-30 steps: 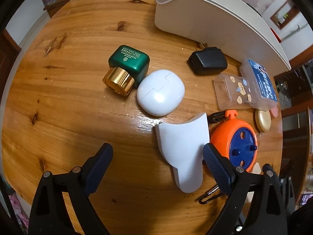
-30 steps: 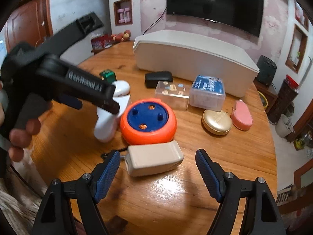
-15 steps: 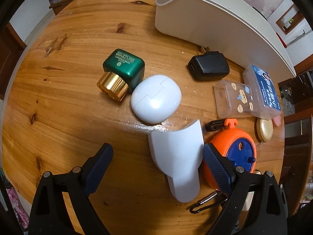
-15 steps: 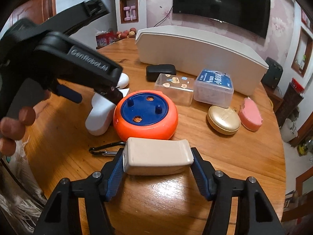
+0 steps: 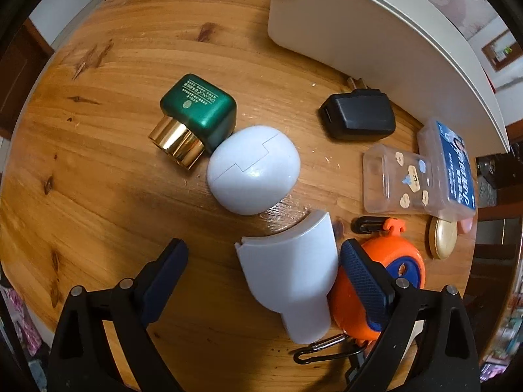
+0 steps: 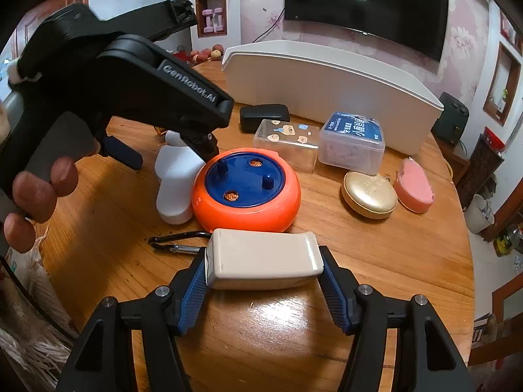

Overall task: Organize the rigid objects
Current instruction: 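Grasp the white scraper with the left tool while the right tool grasps the beige power bank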

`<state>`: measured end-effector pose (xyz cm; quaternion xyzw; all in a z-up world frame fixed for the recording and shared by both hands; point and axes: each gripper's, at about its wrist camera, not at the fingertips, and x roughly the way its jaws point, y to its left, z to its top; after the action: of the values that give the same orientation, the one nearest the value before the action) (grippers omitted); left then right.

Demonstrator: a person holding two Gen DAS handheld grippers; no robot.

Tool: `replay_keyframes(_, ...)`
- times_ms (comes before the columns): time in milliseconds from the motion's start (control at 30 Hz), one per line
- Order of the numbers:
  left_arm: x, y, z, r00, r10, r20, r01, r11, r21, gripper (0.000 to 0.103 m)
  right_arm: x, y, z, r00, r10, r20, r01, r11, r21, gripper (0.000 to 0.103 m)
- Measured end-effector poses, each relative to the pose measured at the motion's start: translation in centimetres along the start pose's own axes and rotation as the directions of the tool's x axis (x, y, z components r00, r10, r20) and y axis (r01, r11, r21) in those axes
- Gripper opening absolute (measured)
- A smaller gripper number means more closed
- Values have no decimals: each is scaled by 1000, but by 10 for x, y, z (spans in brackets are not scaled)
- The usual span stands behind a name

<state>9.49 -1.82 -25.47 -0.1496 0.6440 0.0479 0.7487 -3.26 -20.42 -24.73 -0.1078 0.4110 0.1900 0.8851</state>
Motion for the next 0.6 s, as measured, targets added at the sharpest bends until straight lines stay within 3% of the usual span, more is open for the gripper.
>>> replay_keyframes(100, 2, -3, 7, 1000, 11, -29, -12, 999, -36, 96, 0, -1, 0, 1000, 3, 0, -3, 1000, 5, 64)
replay_keyframes(267, 9, -8, 17, 992, 85, -90, -91, 993, -72, 96, 0, -3, 0, 1000, 11, 2, -11, 1000, 19, 64)
replay_keyframes(433, 7, -5, 14, 993, 76, -92, -84, 992, -93, 91, 0, -6, 0, 1000, 16, 1, -16, 999, 31, 64)
replay_keyframes(533, -2, -3, 7, 996, 55, -68, -60, 995, -75, 72, -1, -8, -1, 1000, 16, 2, -16, 999, 34, 64)
replay_keyframes(567, -4, -2, 5, 998, 30, -63, -35, 997, -69, 61, 0, -8, 0, 1000, 16, 1, -16, 999, 33, 64)
replay_keyframes(600, -6, 0, 3, 998, 8, -65, -12, 998, -64, 60, -1, -8, 0, 1000, 15, 0, -15, 999, 33, 64)
